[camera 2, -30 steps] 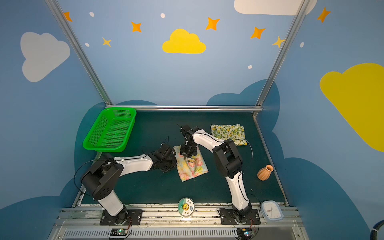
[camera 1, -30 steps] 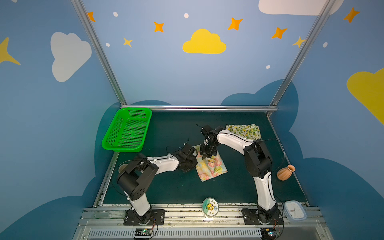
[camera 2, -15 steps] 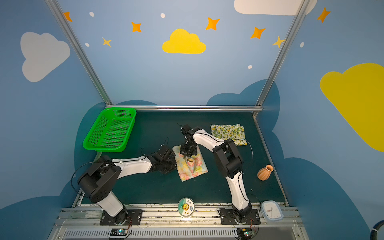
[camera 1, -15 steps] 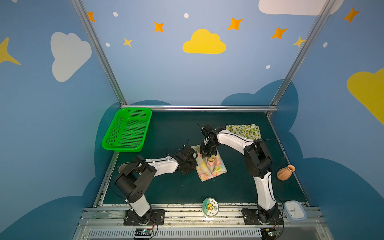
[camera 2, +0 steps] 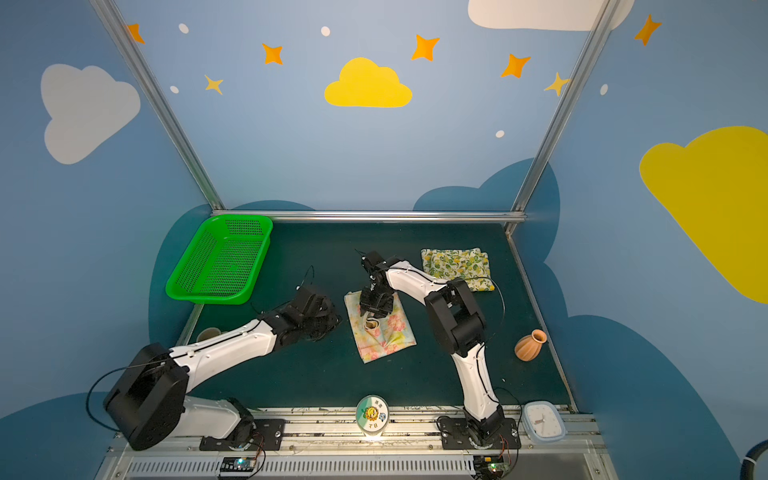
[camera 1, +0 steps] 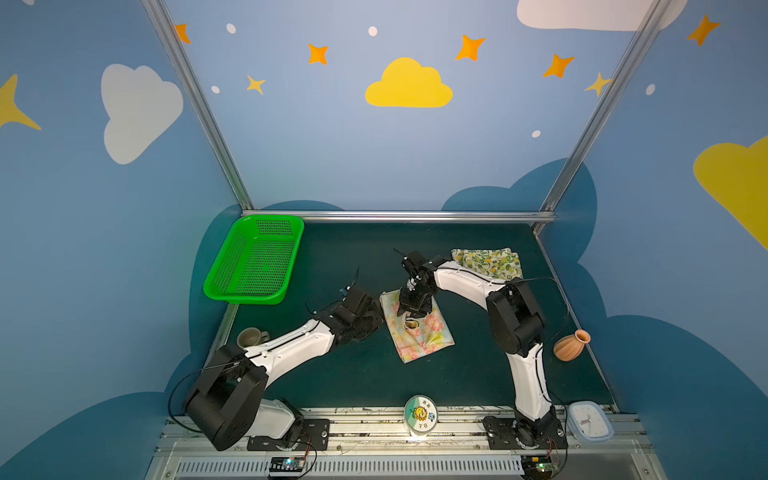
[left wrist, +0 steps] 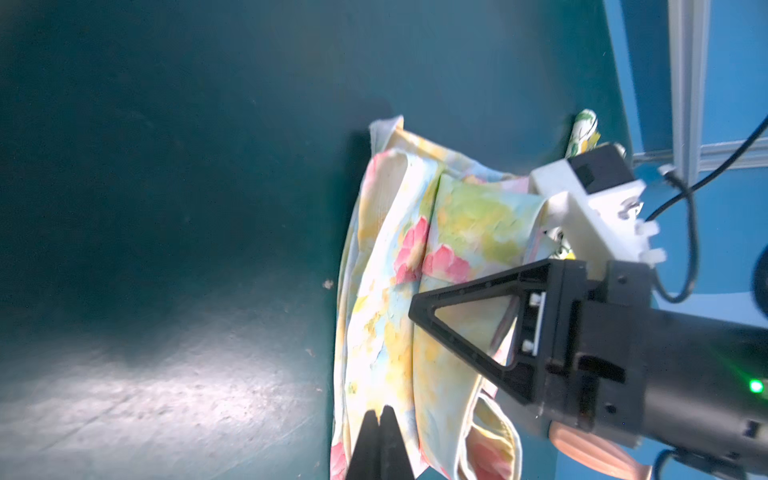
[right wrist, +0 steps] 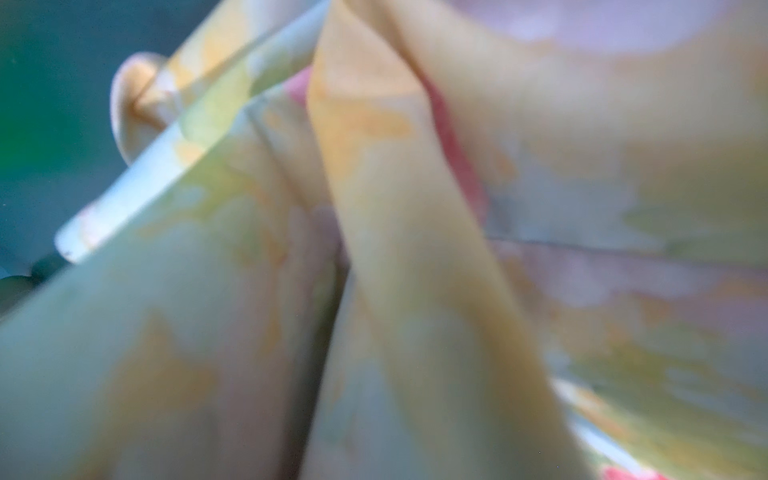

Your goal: Fold and stack the skirts

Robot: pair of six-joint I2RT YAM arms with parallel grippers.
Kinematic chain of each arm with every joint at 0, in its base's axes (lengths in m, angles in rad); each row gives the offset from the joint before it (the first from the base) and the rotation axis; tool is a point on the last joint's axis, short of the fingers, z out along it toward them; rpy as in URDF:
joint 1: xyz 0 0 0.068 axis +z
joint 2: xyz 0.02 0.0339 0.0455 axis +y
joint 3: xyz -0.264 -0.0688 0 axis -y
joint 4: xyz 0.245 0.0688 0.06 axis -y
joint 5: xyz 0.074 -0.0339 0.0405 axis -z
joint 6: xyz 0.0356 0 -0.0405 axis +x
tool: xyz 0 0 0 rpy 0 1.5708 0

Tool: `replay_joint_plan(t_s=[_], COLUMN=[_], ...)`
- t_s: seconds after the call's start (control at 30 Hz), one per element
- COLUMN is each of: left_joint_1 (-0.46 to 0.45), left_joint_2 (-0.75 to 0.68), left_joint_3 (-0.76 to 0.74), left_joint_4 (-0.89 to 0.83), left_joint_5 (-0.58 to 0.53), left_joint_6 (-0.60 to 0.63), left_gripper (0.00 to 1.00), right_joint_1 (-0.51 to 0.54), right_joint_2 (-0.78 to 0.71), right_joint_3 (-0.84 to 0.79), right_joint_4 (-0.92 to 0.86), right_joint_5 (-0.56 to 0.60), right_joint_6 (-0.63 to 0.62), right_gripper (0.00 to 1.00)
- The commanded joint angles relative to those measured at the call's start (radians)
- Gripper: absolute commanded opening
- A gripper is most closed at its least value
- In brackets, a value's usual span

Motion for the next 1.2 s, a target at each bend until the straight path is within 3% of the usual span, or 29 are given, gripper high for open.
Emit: replay_joint_plan(t_s=[0.0,0.53,0.7,0.9,1.03,1.17], left_joint_1=[0.02,0.043,0.046,0.044,0.044,0.045], left_joint_2=[-0.029,-0.044,-0.003,0.156,0.273,0.401], left_joint_3=[-0.027,-0.021,0.042,0.204,0.307,0.397], left_joint_4=[-0.053,-0.064,-0.066,-0.058,-0.044,-0.039], left_joint_5=[-0.028,-0.013,0.016,0.115,0.174,0.217], left_joint_6=[-0.007,0.005,0.045,0.095,0.114,0.118], left_gripper=[0.04,0.04,0.05,0.05,0.04,0.04], right_joint_1=[0.006,0.01,0.009,0.011,0.02,0.031], right_joint_2=[-0.066,-0.12,-0.174,-0.245,-0.277,-0.267], right_joint_3=[-0.023,-0.056,-0.077,-0.189,-0.278,-0.309], right_joint_4=[0.004,0.009,0.005,0.05,0.105,0.125], right_joint_5=[-0.029,-0.041,-0.048,-0.134,-0.166,-0.188], right_joint_6=[0.015,0.019,-0.005,-0.04,-0.047,-0.063], right_gripper=[0.5,0.54,0.52,0.35,0.11,0.03])
